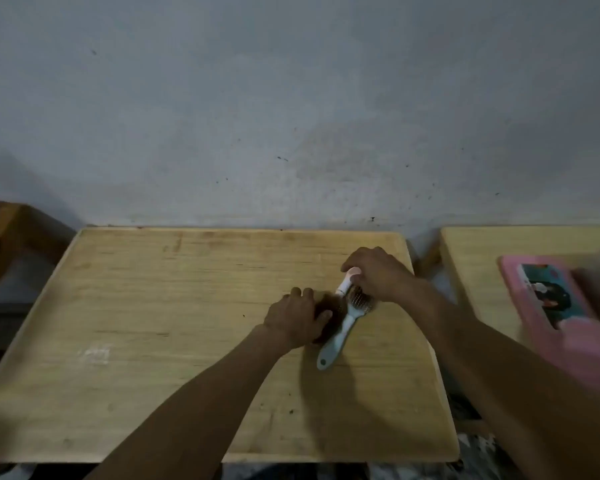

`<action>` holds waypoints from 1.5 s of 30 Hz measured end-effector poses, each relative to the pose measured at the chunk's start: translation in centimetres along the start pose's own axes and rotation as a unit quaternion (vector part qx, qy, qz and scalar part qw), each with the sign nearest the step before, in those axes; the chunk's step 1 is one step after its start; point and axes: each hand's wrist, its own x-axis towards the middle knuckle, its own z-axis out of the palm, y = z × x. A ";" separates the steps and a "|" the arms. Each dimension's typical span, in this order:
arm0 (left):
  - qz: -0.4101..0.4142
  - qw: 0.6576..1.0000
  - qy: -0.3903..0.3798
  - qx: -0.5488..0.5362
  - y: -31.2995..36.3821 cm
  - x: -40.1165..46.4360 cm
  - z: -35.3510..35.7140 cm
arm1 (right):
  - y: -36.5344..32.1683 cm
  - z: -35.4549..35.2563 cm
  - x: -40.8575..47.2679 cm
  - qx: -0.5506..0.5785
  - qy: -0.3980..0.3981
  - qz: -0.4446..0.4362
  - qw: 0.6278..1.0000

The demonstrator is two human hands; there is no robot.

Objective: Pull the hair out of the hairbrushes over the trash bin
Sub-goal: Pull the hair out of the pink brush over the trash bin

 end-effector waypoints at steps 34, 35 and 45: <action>0.082 0.742 0.157 -0.646 -14.8 -1.7 -4.3 | -11.0 3.6 2.6 0.036 0.028 -0.131 0.990; 0.094 0.728 0.163 -0.659 -14.9 -2.7 -3.7 | -11.9 4.0 1.9 0.068 0.031 -0.138 0.988; 0.107 0.715 0.278 -0.633 -17.2 -13.1 1.4 | -21.0 8.9 -4.6 0.217 0.007 -0.202 0.955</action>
